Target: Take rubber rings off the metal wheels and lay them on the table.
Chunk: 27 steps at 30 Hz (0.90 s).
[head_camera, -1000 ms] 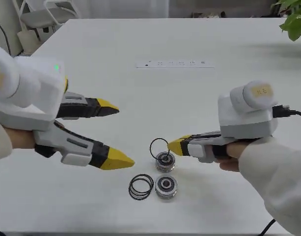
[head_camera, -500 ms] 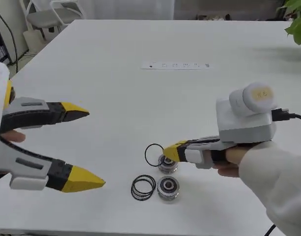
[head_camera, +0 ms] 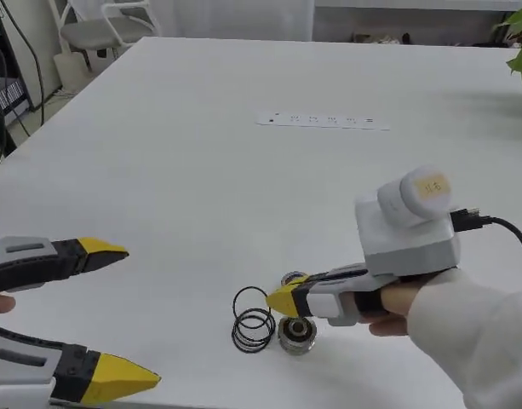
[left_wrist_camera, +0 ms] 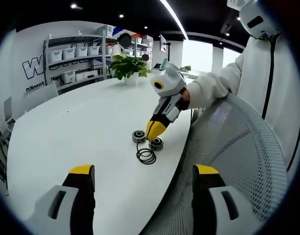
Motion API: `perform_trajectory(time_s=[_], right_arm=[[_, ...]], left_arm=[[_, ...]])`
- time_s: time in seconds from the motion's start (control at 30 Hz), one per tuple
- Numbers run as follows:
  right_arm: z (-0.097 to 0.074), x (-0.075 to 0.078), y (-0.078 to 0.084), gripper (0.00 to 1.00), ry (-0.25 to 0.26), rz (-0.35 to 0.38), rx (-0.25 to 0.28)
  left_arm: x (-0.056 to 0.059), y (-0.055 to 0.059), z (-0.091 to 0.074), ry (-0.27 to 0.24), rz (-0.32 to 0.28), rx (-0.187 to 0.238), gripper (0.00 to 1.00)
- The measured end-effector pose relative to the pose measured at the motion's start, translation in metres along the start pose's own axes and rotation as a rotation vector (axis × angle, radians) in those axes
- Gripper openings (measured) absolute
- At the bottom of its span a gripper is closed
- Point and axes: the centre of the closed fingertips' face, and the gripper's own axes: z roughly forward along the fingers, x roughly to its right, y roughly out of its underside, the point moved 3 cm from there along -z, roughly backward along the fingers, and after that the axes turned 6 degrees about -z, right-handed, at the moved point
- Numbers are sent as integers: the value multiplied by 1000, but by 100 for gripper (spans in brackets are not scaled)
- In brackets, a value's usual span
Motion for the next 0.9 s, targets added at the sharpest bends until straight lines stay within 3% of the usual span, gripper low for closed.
perform_trajectory(time_s=[0.4, 0.57, 0.9], right_arm=[[7, -3, 14, 0, -12, -24, -64], [8, 0, 18, 0, 10, -40, -84], [7, 7, 18, 0, 44, -51, -84]], left_arm=[[1, 2, 3, -7, -44, 23, 76], [1, 5, 5, -6, -43, 2, 76], [2, 5, 6, -3, -53, 7, 74]])
